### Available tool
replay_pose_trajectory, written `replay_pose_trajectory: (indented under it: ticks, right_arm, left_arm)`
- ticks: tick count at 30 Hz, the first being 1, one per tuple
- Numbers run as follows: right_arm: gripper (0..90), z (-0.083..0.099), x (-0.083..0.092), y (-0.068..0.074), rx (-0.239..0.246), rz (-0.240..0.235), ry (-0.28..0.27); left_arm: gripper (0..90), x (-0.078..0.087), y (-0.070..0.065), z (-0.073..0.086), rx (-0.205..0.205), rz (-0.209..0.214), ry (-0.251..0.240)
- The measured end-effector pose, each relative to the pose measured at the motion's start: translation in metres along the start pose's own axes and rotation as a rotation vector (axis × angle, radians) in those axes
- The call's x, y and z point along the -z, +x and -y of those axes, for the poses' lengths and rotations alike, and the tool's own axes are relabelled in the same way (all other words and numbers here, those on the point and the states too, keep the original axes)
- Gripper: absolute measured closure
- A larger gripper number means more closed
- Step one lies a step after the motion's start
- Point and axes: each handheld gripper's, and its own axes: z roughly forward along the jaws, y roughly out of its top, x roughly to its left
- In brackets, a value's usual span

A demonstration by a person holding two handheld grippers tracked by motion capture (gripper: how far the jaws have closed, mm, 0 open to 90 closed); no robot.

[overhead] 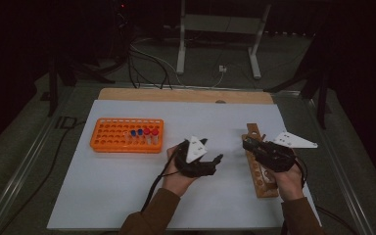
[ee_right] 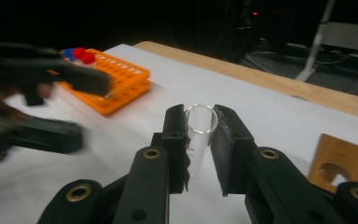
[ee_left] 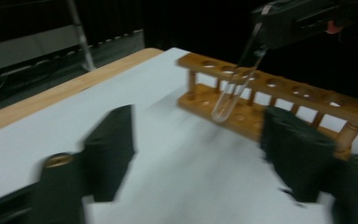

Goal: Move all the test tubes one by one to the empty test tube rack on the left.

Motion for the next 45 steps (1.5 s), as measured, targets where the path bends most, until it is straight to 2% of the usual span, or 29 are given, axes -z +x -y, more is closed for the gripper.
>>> replay_pose_trajectory:
  ticks: [5,7,13,17,22,26,30,33,36,38,41,45]
  right_arm:
    - [76.5,0.0,0.003,0.002,-0.008,-0.05,0.001]
    - [76.4,0.0,0.004,0.003,-0.005,-0.061,0.001]
    - [76.5,0.001,0.001,0.007,0.003,-0.098,0.021]
    - [76.6,0.001,-0.002,0.01,0.009,-0.106,0.027]
    - [76.6,0.002,-0.003,0.009,-0.007,-0.117,0.027]
    - [76.7,0.001,-0.003,0.01,-0.014,-0.13,0.022]
    - [76.7,0.001,-0.005,0.012,-0.003,-0.134,0.027]
    - [75.6,0.001,-0.006,0.013,-0.004,-0.143,0.024]
    - [60.2,0.001,-0.005,0.012,-0.003,-0.145,0.018]
    - [49.9,0.001,-0.005,0.011,-0.005,-0.129,0.014]
    - [38.5,0.003,-0.004,0.009,0.001,-0.082,0.014]
    - [28.2,0.008,-0.003,0.005,-0.003,-0.015,0.003]
  left_arm:
    - [52.7,-0.025,-0.018,-0.008,-0.041,0.032,0.026]
    - [58.1,-0.031,-0.02,-0.009,-0.037,0.047,0.031]
    - [68.3,-0.034,-0.022,-0.01,-0.029,0.082,0.02]
    - [71.3,-0.033,-0.022,-0.01,-0.038,0.09,0.023]
    - [73.1,-0.033,-0.023,-0.009,-0.055,0.097,0.025]
    - [69.1,-0.033,-0.023,-0.009,-0.053,0.096,0.011]
    - [75.5,-0.032,-0.024,-0.008,-0.071,0.1,0.021]
    - [76.2,-0.029,-0.023,-0.008,-0.061,0.105,0.017]
    - [76.3,-0.024,-0.018,-0.007,-0.043,0.091,0.012]
    - [76.4,-0.018,-0.013,-0.006,-0.034,0.082,0.005]
    - [76.4,-0.008,-0.007,-0.003,-0.009,0.063,-0.007]
    - [76.3,0.008,0.005,0.002,0.03,0.035,-0.034]
